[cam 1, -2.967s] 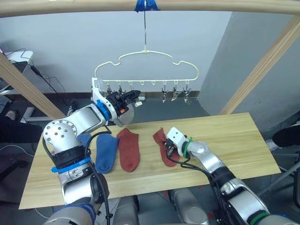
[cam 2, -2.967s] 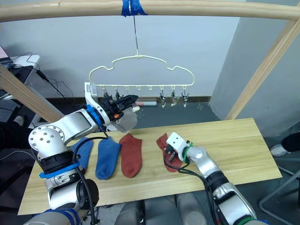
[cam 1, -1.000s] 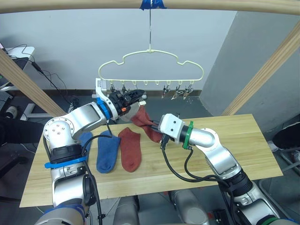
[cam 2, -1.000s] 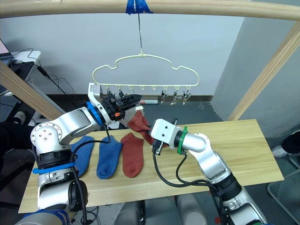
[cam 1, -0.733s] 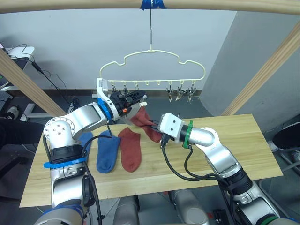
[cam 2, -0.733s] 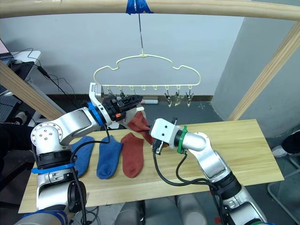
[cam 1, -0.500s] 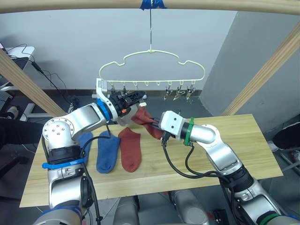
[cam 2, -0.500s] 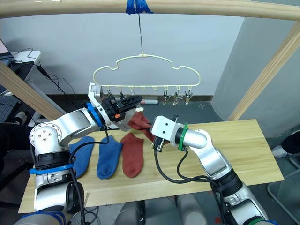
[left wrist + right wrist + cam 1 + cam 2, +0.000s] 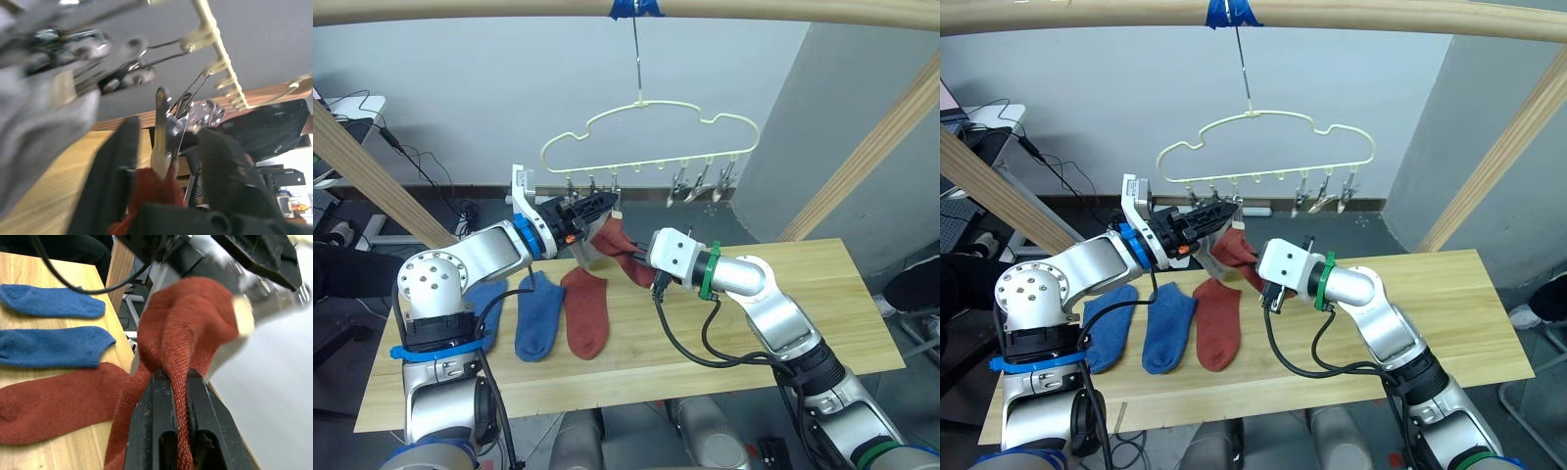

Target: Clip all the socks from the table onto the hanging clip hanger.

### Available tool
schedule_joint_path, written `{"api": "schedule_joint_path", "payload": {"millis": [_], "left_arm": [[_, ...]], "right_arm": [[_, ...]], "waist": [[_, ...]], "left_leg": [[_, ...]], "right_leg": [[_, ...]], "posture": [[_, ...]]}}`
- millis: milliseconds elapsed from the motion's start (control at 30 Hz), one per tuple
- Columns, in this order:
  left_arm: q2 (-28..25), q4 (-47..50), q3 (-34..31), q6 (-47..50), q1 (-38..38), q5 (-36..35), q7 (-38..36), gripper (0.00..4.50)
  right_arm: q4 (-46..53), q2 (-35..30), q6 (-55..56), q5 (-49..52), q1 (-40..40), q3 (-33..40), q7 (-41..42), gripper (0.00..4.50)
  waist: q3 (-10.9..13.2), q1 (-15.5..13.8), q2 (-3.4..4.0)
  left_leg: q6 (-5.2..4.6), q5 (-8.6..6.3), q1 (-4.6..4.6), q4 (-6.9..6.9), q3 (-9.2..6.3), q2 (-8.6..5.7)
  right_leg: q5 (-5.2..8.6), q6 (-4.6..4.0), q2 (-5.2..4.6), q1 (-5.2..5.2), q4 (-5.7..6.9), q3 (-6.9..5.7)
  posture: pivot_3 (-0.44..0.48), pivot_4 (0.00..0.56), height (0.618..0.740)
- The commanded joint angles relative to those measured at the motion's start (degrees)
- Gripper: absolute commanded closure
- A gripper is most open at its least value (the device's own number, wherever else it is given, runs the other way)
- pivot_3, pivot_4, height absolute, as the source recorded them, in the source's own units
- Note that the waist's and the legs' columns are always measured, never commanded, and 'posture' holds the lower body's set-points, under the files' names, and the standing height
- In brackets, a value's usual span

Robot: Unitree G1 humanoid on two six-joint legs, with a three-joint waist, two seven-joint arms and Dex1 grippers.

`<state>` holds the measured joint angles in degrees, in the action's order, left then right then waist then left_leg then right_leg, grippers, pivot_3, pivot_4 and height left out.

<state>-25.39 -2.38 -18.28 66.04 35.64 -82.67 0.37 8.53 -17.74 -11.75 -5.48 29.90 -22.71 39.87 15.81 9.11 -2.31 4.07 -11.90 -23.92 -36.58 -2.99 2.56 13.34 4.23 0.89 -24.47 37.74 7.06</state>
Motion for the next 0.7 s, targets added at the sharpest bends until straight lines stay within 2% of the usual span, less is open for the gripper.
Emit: {"api": "schedule_joint_path", "payload": {"millis": [33, 100, 167, 233, 300, 400, 533, 600, 700], "left_arm": [[-0.4, 1.5, -1.2, 0.0, 0.4, -1.8, -0.7, 1.09], [-0.7, 1.8, -1.5, 0.1, 0.5, -2.3, -0.7, 0.51], [-4.2, 4.8, -1.6, 1.3, -0.5, -1.5, -2.9, 0.04], [-8.1, 7.8, -2.6, 2.9, -2.1, -2.8, -4.3, 0.0], [-12.9, 11.9, -1.4, 3.0, -4.5, 0.7, -9.3, 0.0], [-14.8, 15.1, -1.0, 0.1, -8.1, 4.4, -12.6, 0.0], [-19.4, 26.0, 3.6, -5.7, -18.1, 16.9, -18.6, 0.0], [-17.4, 29.8, 3.0, -12.0, -22.6, 21.7, -19.8, 0.0], [-15.9, 32.6, 3.5, -17.3, -26.7, 25.9, -22.9, 0.0]], "right_arm": [[0.5, 0.3, 1.1, 0.5, 0.6, 1.2, -0.3, 4.5], [0.2, 0.3, 1.2, 0.6, 0.6, 1.2, -0.3, 4.5], [-0.8, 1.0, 0.7, 1.1, 0.8, 1.3, -0.2, 4.5], [-2.6, 1.8, -0.1, 1.6, 0.9, 1.6, -0.3, 3.95], [-5.0, 1.9, 0.7, 1.2, 0.4, 1.7, -0.6, 3.42], [-5.4, 2.5, -2.0, 3.4, -1.8, 3.9, -0.9, 2.35], [-2.7, 3.6, -8.6, 8.8, -8.6, 11.2, -4.5, 0.9], [1.0, 4.9, -12.6, 11.9, -11.4, 14.9, -6.7, 0.31], [6.7, 7.0, -17.3, 14.0, -14.5, 19.0, -11.5, 0.31]], "waist": [[0.0, -0.1, 0.0], [0.0, -0.3, 0.0], [0.0, -0.2, -0.01], [0.0, -0.1, -0.01], [0.0, -0.3, -0.01], [0.0, -1.1, -0.01], [0.0, -2.1, -0.02], [0.0, -2.9, -0.02], [0.0, -3.4, -0.01]], "left_leg": [[0.0, 0.0, 0.0, 0.0, 0.0, 0.0], [0.0, 0.0, 0.0, 0.0, 0.0, 0.0], [0.0, 0.0, 0.0, 0.0, 0.0, 0.0], [0.0, 0.0, -0.02, 0.02, 0.04, 0.02], [0.0, 0.0, -0.03, 0.13, 0.06, 0.03], [0.01, 0.01, -0.03, 0.24, 0.07, 0.02], [0.01, 0.0, -0.07, 0.47, 0.1, -0.01], [0.02, 0.0, -0.3, 0.49, 0.13, 0.0], [0.04, 0.01, -0.57, 0.49, 0.12, 0.05]], "right_leg": [[0.0, 0.0, 0.0, 0.0, 0.0, 0.0], [0.0, 0.0, 0.0, -0.01, 0.0, 0.0], [0.0, 0.0, 0.0, -0.01, 0.0, 0.0], [0.0, 0.0, 0.01, -0.12, 0.05, 0.04], [0.0, -0.01, 0.01, -0.21, 0.09, 0.05], [0.03, -0.06, 0.0, -0.24, 0.04, 0.04], [0.09, -0.23, -0.09, -0.29, -0.05, 0.02], [0.08, -0.37, -0.09, -0.62, 0.0, 0.03], [0.01, -0.57, -0.07, -0.97, 0.1, 0.0]], "posture": [[-0.116, 0.207, 0.74], [-0.113, 0.209, 0.74], [-0.112, 0.21, 0.74], [-0.108, 0.211, 0.74], [-0.099, 0.213, 0.74], [-0.089, 0.214, 0.74], [-0.052, 0.222, 0.74], [-0.047, 0.226, 0.74], [-0.042, 0.23, 0.74]]}}
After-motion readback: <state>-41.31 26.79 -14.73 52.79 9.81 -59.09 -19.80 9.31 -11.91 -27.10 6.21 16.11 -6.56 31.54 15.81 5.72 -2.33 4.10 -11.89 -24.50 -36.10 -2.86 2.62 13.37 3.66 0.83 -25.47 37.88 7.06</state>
